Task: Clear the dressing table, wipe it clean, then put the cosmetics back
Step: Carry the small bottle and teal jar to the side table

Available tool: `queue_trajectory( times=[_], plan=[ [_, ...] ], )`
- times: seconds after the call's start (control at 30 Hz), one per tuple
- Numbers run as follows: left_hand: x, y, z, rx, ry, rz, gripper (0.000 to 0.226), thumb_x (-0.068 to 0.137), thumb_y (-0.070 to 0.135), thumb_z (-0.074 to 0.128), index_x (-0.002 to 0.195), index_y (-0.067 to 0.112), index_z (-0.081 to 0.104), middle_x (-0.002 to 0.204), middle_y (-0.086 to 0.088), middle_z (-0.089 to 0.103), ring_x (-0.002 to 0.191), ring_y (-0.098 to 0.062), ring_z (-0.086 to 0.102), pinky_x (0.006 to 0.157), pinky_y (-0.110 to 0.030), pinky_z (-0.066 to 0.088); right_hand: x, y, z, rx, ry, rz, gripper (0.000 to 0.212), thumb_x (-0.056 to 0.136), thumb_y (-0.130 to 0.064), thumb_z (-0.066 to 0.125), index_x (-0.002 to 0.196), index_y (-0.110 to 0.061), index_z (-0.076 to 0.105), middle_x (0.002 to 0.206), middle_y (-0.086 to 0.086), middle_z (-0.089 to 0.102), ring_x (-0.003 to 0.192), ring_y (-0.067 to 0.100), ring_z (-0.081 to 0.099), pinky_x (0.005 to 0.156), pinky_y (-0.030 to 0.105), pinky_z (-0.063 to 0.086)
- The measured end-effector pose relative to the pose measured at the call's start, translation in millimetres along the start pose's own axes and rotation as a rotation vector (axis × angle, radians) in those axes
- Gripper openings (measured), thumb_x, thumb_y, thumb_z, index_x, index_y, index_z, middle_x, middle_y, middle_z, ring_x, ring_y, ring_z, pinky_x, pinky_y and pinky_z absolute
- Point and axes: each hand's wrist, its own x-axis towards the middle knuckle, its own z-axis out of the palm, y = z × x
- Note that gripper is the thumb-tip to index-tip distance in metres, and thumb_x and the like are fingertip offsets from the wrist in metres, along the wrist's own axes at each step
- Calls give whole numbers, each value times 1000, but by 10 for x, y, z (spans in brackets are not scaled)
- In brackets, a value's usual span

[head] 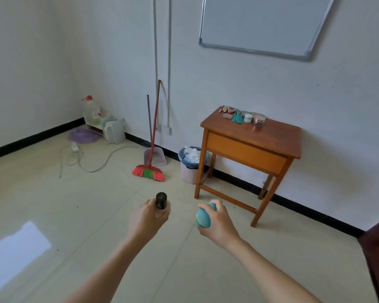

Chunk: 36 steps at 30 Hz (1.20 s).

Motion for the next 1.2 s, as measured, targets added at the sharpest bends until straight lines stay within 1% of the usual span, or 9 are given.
queue_trajectory(
  times=[0.1, 0.27, 0.43, 0.57, 0.63, 0.8, 0.93, 1.1, 1.2],
  plan=[
    [450, 209, 52, -10, 26, -23, 23, 89, 35, 51, 86, 12, 54, 90, 0, 59, 83, -23, 57, 66, -27, 38, 496, 106, -168, -3, -4, -32, 54, 78, -17, 66, 128, -21, 45, 129, 3, 28, 118, 19, 36, 99, 22, 36],
    [969, 415, 247, -17, 50, -11, 25, 88, 38, 53, 72, 22, 42, 83, 4, 53, 75, -18, 51, 54, -21, 31, 1141, 367, -354, -51, -18, -61, 56, 80, -18, 66, 131, -22, 43, 131, 3, 29, 118, 18, 36, 98, 22, 38],
    [1570, 553, 535, -12, 6, 9, 21, 87, 36, 54, 82, 17, 49, 87, 3, 56, 78, -19, 54, 63, -26, 35, 1703, 657, -465, -73, -34, -22, 56, 79, -20, 66, 130, -23, 43, 130, 4, 30, 117, 19, 36, 96, 23, 39],
    [2268, 704, 738, -64, -15, 68, 19, 87, 33, 56, 81, 16, 49, 82, 1, 56, 75, -18, 52, 55, -22, 35, 2237, 892, -581, -78, -11, 30, 56, 79, -19, 65, 131, -22, 43, 128, 3, 30, 114, 19, 37, 92, 19, 36],
    [2671, 819, 823, -92, -21, 108, 21, 86, 33, 57, 77, 15, 50, 79, 1, 56, 72, -18, 51, 55, -16, 33, 2542, 994, -675, -86, 14, 60, 56, 79, -20, 66, 130, -21, 43, 127, 3, 31, 113, 17, 38, 91, 17, 34],
    [3634, 1238, 1038, -88, -97, 212, 28, 88, 38, 52, 72, 16, 51, 74, 1, 60, 71, -18, 56, 59, -24, 41, 3238, 1246, -1010, -91, 111, 158, 56, 81, -22, 66, 132, -21, 43, 127, 1, 31, 115, 15, 35, 94, 19, 34],
    [4153, 1580, 1332, -108, -166, 263, 31, 89, 34, 51, 64, 17, 43, 61, 6, 49, 63, -14, 50, 56, -19, 38, 3549, 1566, -1149, -65, 200, 269, 55, 80, -22, 67, 130, -24, 44, 120, -4, 29, 109, 10, 34, 88, 14, 28],
    [4436, 1827, 2026, -104, -370, 303, 31, 85, 41, 51, 67, 15, 50, 65, 4, 53, 67, -16, 56, 68, -34, 51, 3568, 2119, -1193, -54, 150, 438, 55, 81, -28, 66, 130, -26, 43, 126, -1, 29, 117, 16, 38, 87, 12, 27],
    [4526, 2185, 2413, -52, -384, 344, 33, 89, 40, 48, 70, 13, 50, 69, 5, 54, 69, -16, 55, 64, -29, 44, 3615, 2540, -1364, -67, 146, 492, 54, 81, -28, 65, 130, -27, 42, 129, -1, 29, 119, 15, 36, 90, 15, 32]
  ],
)
